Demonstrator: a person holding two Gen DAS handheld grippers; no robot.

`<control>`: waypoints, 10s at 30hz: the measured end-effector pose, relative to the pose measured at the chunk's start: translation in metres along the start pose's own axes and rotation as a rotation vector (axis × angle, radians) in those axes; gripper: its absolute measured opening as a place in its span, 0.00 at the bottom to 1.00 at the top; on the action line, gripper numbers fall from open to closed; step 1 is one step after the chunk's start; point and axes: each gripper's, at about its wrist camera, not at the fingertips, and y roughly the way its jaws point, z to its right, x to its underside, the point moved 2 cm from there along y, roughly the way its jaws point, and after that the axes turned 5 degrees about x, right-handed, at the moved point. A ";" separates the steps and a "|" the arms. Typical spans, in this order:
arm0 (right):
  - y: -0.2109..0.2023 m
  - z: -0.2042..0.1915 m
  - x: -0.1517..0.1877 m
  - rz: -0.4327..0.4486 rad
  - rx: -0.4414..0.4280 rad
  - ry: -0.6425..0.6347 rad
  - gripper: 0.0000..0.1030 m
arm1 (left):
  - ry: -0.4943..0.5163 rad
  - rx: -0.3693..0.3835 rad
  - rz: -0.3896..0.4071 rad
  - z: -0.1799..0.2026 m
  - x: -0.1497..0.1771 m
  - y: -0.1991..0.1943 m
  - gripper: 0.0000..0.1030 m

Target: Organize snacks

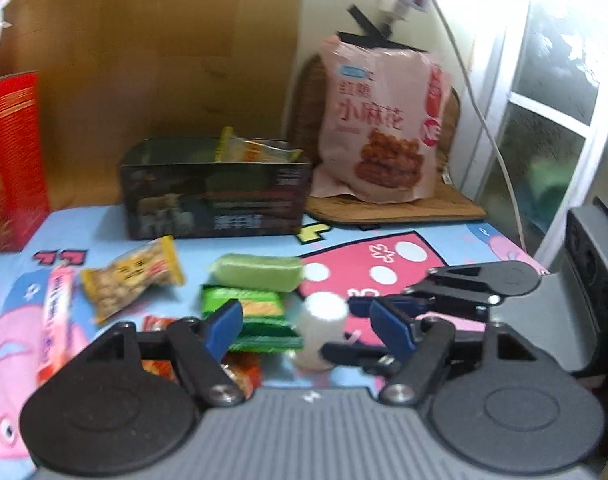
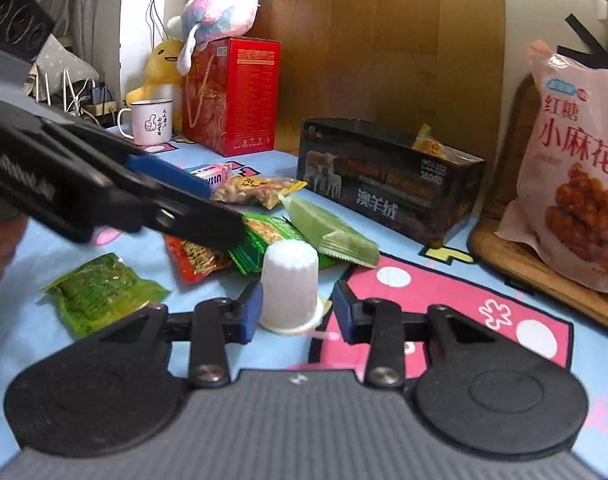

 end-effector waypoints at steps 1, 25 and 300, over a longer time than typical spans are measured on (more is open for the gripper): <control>0.001 0.000 0.000 -0.005 -0.007 -0.005 0.40 | 0.013 0.001 -0.010 0.002 -0.001 0.005 0.65; 0.027 0.039 -0.065 0.233 0.203 -0.171 0.34 | -0.008 0.030 0.176 -0.022 -0.109 0.058 0.33; 0.004 -0.077 -0.003 -0.096 -0.279 0.196 0.21 | -0.404 0.158 -0.047 -0.100 0.056 -0.028 0.23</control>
